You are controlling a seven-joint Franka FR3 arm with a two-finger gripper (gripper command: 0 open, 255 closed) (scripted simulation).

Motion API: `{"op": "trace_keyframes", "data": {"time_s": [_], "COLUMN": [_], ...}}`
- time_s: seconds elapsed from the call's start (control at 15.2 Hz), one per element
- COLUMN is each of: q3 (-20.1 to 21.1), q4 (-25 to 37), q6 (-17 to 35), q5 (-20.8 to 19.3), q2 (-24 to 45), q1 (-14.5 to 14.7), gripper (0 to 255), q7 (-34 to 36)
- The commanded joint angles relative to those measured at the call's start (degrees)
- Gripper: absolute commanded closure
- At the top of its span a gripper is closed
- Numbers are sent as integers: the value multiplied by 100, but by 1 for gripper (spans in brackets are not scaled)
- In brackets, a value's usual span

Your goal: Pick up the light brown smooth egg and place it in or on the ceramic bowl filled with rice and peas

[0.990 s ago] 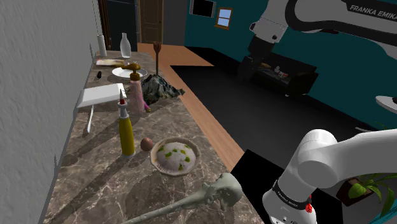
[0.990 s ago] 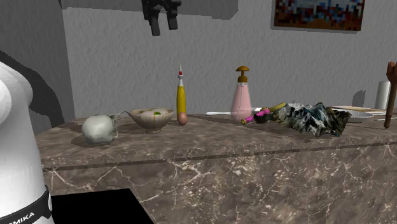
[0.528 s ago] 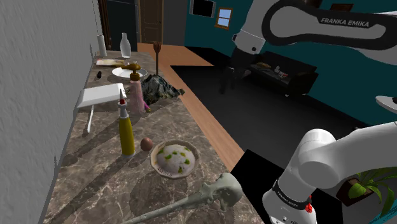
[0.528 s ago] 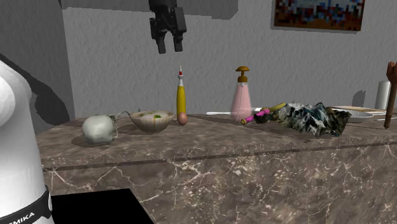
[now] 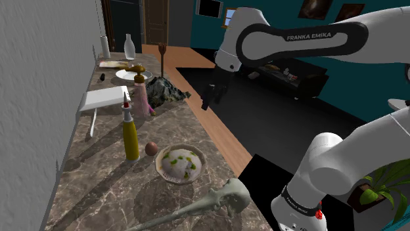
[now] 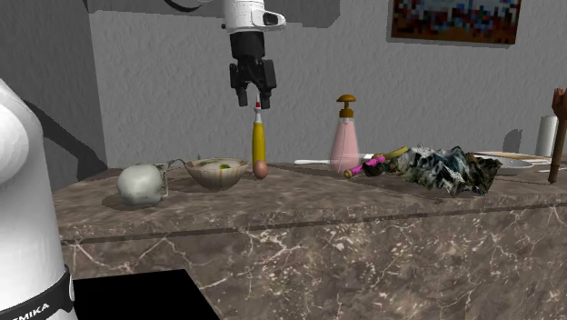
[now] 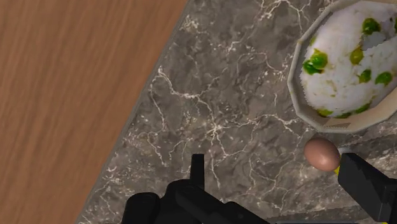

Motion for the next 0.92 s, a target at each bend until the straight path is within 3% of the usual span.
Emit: {"op": "trace_keyframes", "data": {"time_s": [0.0,0.86], "q3": [99,658], "q4": [25,1044], "q6": [283,1763], "q5": [79,232], "q2": [311,2848], "q1": [66,420], "gripper": [0,0], "q7": [67,504]}}
